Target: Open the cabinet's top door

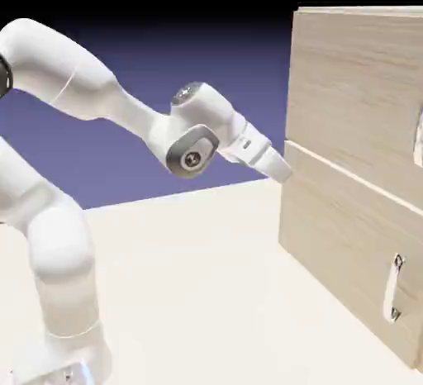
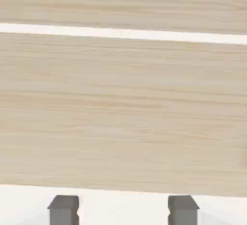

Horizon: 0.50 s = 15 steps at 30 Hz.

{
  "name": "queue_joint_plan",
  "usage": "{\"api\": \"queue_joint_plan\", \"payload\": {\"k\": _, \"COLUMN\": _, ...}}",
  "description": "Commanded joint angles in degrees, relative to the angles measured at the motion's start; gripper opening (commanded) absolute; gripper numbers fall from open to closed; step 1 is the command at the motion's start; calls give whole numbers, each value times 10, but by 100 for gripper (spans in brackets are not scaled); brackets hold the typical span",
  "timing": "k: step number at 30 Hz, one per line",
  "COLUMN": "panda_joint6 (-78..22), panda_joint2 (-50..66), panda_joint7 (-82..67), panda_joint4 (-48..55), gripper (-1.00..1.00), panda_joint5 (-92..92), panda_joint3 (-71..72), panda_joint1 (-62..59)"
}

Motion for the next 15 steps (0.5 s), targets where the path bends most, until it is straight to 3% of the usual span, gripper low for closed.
{"api": "queue_joint_plan", "payload": {"k": 1, "panda_joint6": 1, "panda_joint2": -3, "panda_joint7": 17, "panda_joint4": 8, "gripper": 0, "panda_joint5": -25, "panda_joint3": -12, "panda_joint1": 10}}
{"api": "queue_joint_plan", "payload": {"k": 15, "panda_joint6": 14, "panda_joint2": -51, "panda_joint7": 260, "panda_joint4": 119, "gripper": 0, "panda_joint5": -374, "panda_joint3": -173, "panda_joint1": 155}}
